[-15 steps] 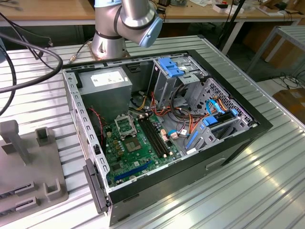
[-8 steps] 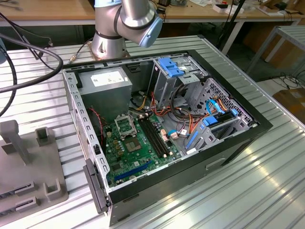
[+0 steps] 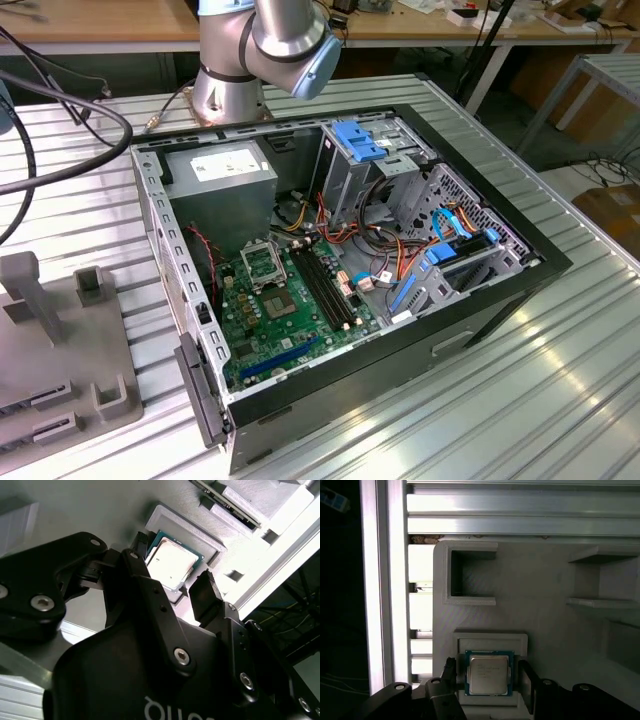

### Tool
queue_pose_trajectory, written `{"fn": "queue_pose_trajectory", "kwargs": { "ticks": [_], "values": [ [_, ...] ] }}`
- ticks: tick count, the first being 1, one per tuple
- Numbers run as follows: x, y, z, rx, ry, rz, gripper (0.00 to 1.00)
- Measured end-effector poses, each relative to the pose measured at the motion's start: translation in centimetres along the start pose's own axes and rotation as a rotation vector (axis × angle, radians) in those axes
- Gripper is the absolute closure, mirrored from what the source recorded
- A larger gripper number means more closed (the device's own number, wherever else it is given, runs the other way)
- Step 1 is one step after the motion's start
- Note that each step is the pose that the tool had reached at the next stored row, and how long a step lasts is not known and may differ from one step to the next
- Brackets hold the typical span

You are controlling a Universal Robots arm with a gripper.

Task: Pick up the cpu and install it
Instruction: 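Pick up the cpu and move it towards the insertion slot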

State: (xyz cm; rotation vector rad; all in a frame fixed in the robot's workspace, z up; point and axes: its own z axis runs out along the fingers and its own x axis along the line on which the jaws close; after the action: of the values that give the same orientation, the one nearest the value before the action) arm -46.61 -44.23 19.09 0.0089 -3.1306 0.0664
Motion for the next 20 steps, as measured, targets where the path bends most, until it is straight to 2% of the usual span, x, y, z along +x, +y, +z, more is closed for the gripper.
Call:
{"fn": "queue_pose_trajectory", "kwargs": {
  "ticks": [5,9,18,19,20],
  "values": [
    [-0.11,0.00,0.02,0.0005,-0.0008,-0.016,0.39],
    [-0.12,0.00,0.03,0.0010,-0.0019,-0.047,0.39],
    [-0.12,0.00,0.11,0.0009,-0.0020,-0.048,0.41],
    [-0.12,0.00,0.11,0.0010,-0.0020,-0.048,0.47],
    [-0.12,0.00,0.10,0.0010,-0.0020,-0.048,0.47]
  ]
}}
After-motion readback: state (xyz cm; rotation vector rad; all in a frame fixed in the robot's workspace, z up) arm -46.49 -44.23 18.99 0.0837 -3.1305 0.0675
